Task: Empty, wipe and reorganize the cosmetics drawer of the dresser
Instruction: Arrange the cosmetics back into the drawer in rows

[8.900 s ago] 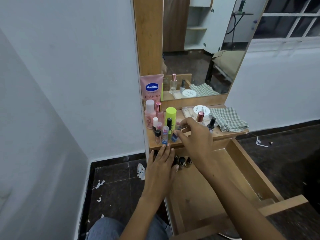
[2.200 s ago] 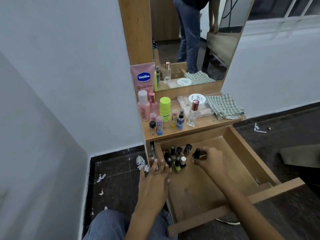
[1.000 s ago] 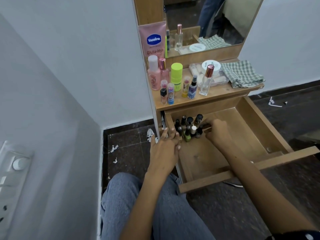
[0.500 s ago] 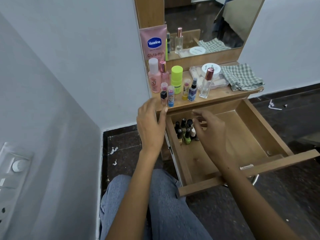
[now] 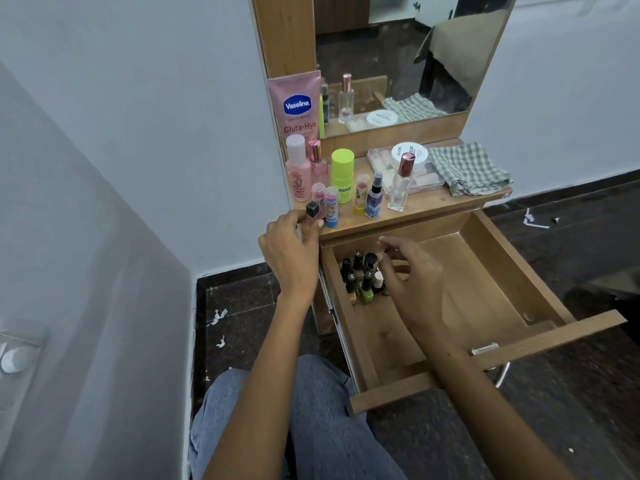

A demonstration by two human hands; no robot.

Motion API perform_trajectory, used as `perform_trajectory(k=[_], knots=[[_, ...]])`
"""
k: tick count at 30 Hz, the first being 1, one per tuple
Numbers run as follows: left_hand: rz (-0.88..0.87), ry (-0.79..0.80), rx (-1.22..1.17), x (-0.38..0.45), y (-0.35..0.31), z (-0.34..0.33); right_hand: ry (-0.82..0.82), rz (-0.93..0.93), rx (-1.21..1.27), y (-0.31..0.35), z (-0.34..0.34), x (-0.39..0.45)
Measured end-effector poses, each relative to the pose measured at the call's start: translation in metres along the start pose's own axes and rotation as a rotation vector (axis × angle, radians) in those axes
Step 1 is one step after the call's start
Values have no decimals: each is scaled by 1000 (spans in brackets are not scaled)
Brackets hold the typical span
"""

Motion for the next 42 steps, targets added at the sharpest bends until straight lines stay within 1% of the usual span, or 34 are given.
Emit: perform_trajectory(k=[2, 4, 6, 8, 10, 12, 13, 15, 18, 21, 24, 29, 34, 35, 37, 42], knots=[[-15, -37, -30, -13, -3, 10, 19, 10, 36, 7, 1, 2], [-90, -16, -54, -31, -8, 15, 108, -4, 123, 18, -2, 4], [-134, 79, -97, -51, -13, 12, 255, -22, 182, 30, -8, 6], [-116, 186, -142, -68, -15, 5, 364, 16, 144, 39, -10, 6], [-84, 273, -195, -77, -14, 0, 399, 29, 104, 40, -5, 6], [-63, 367, -233, -79, -12, -5, 407, -33, 91, 28, 2, 7], [-74, 387, -222, -79, -10, -5, 416, -80, 71, 19, 3, 6], [-103, 338, -179, -76, -6, 2, 499, -138, -40, 2, 0, 1], [-60, 222, -221, -73, 3, 15, 708, -156, -179, -8, -17, -16], [-15, 199, -206, -74, 11, 17, 816, -159, -273, -10, -31, -26], [-15, 199, -203, -76, 11, 16, 847, -174, -295, -13, -43, -29], [-15, 185, -190, -72, 11, 13, 876, -148, -370, -16, -51, -33], [-53, 86, -168, -53, -2, 19, 881, -150, -401, -14, -40, -27], [-58, 74, -160, -45, -4, 18, 863, -133, -422, -13, -36, -24], [-78, 77, -122, -28, -8, 14, 774, -96, -454, -12, -25, -14], [-233, 153, 90, 7, -25, 0, 658, -145, -386, -3, -11, 5]])
Point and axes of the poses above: each hand's wrist, its own x-axis towards the middle knuckle, its own z-axis out of the back of the hand, y = z × x, the point moved 7 cm from there along x, towards the middle knuckle, and after that the axes turned 3 degrees about y, right-handed, at the moved point
